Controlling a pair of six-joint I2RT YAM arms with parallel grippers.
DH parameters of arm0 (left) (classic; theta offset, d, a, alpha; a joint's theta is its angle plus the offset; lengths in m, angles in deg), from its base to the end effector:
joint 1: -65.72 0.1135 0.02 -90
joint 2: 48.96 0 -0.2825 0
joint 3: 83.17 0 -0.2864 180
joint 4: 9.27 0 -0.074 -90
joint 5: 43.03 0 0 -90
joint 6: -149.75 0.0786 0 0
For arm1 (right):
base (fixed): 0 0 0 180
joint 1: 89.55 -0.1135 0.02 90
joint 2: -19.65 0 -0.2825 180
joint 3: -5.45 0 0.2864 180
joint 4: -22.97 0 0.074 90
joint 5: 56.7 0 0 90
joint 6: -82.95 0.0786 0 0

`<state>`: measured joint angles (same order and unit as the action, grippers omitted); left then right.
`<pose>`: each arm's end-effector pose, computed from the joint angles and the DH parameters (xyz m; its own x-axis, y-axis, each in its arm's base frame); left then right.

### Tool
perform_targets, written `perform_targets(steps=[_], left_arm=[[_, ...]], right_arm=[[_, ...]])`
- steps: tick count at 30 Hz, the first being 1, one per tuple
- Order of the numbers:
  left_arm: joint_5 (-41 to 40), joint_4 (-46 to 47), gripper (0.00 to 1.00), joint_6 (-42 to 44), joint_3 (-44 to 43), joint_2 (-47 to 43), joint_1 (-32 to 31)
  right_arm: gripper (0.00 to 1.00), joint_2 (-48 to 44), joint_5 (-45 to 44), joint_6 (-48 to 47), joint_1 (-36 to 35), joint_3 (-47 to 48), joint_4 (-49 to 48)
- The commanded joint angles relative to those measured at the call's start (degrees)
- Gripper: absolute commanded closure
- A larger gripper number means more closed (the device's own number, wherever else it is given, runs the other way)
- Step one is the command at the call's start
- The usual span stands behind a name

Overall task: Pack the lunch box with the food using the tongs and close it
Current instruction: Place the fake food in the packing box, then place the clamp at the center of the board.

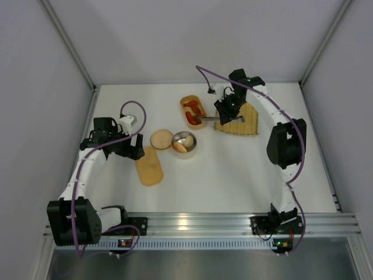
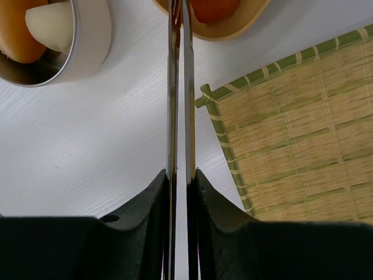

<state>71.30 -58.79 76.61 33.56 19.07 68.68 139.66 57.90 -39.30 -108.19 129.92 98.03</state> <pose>0.2860 -0.0176 0.2335 -0.7199 0.2274 -0.6557 0.4200 0.8949 -0.1508 0.4587 0.1893 0.2432 -0.5309 -0.6911 -0.4904 -0.8335 0.5304 0.1548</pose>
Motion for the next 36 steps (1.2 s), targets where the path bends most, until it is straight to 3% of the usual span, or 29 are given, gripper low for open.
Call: perform_targets(steps=[1, 14, 20, 26, 36], left_arm=[[0.79, 2.36, 0.02, 0.37, -0.24, 0.17, -0.06], [1.85, 1.05, 0.02, -0.95, -2.08, -0.88, -0.06], [2.12, 0.96, 0.02, -1.39, -2.00, -1.93, -0.06], [2.64, 1.13, 0.02, -1.48, -1.82, -2.11, -0.06], [1.59, 1.39, 0.02, -1.92, -1.47, -1.67, 0.03]], right_arm=[[0.79, -4.34, 3.96, 1.57, -0.79, 3.72, -0.91], [0.77, -14.00, 7.04, 9.21, -0.09, 3.99, -4.68], [0.78, -19.09, 7.30, 14.39, 5.61, -1.80, -9.16], [0.78, -25.16, 7.48, 15.99, 16.94, -12.78, -13.12], [0.80, -26.58, 3.62, 15.20, 18.02, -19.38, -13.47]])
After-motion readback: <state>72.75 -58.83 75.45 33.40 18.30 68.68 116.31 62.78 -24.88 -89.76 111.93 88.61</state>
